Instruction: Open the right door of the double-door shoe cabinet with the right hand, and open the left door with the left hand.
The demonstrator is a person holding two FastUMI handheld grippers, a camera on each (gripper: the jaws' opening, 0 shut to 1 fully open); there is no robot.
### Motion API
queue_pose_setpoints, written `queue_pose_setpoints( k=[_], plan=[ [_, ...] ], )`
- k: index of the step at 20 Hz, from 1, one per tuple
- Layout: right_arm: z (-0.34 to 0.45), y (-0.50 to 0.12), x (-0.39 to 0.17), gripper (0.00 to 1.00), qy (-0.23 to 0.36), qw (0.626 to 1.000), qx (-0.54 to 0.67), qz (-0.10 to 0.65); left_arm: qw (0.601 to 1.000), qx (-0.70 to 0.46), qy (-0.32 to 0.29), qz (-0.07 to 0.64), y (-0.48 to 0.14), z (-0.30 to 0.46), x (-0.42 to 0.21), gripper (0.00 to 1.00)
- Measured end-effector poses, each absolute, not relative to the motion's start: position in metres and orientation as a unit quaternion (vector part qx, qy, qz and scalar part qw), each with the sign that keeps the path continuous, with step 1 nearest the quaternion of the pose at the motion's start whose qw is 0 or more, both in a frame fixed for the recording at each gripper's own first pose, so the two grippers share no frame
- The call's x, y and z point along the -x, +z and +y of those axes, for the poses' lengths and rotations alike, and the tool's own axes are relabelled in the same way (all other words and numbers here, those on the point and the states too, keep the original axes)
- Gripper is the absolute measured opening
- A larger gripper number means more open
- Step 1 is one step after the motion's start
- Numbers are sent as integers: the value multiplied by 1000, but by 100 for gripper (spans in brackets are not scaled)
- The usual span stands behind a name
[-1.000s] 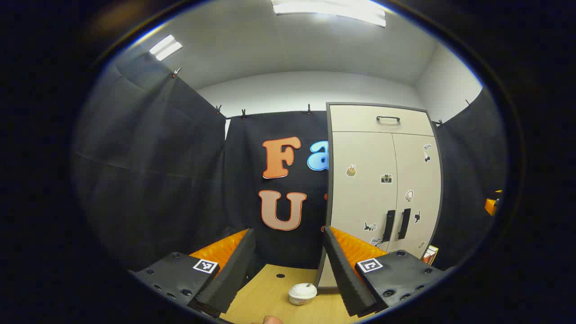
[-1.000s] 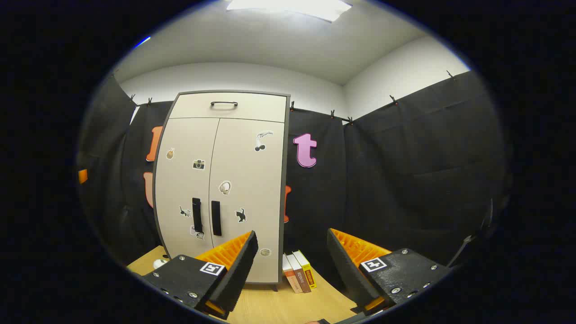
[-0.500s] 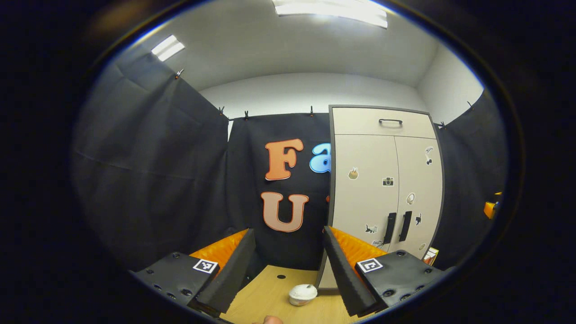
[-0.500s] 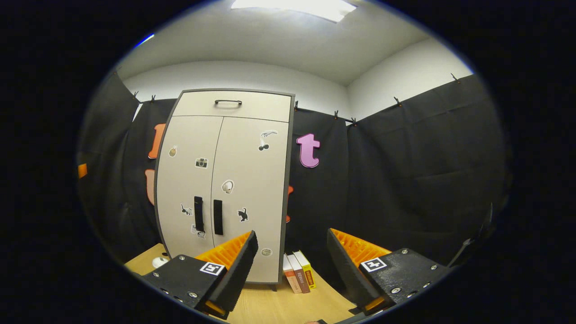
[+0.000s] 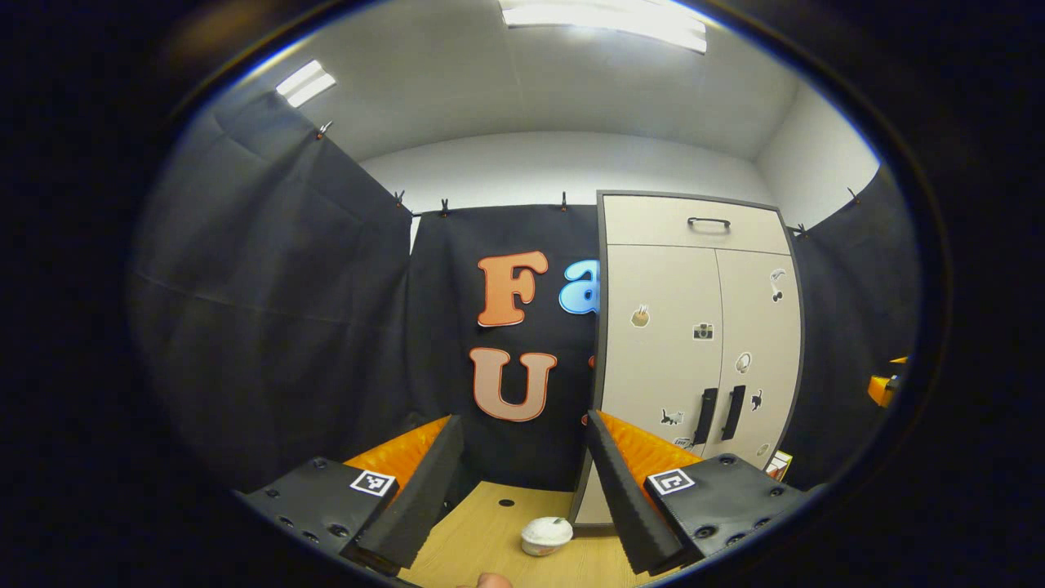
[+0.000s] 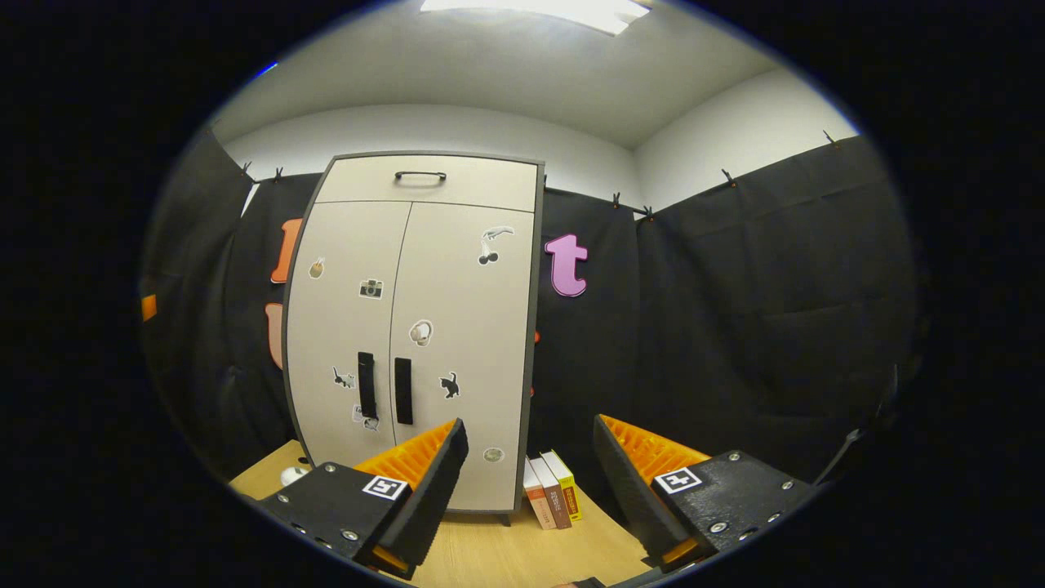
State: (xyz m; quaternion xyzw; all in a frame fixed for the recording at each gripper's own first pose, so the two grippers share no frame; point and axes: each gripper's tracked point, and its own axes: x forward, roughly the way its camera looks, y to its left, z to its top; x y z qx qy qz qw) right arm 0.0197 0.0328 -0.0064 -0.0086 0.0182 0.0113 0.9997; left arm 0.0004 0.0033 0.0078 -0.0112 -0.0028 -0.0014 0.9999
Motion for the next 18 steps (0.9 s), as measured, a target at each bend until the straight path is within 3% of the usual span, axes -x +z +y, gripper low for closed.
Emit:
queue_pose_setpoints(
  k=[8, 18],
  plan=[
    [75, -14, -46, 94, 37, 999, 2, 24, 1000, 15, -5, 7, 5, 8, -19, 97],
    [184, -56, -164, 94, 90, 994, -12, 57, 1000, 10, 12, 16, -3, 29, -11, 96]
  ],
)
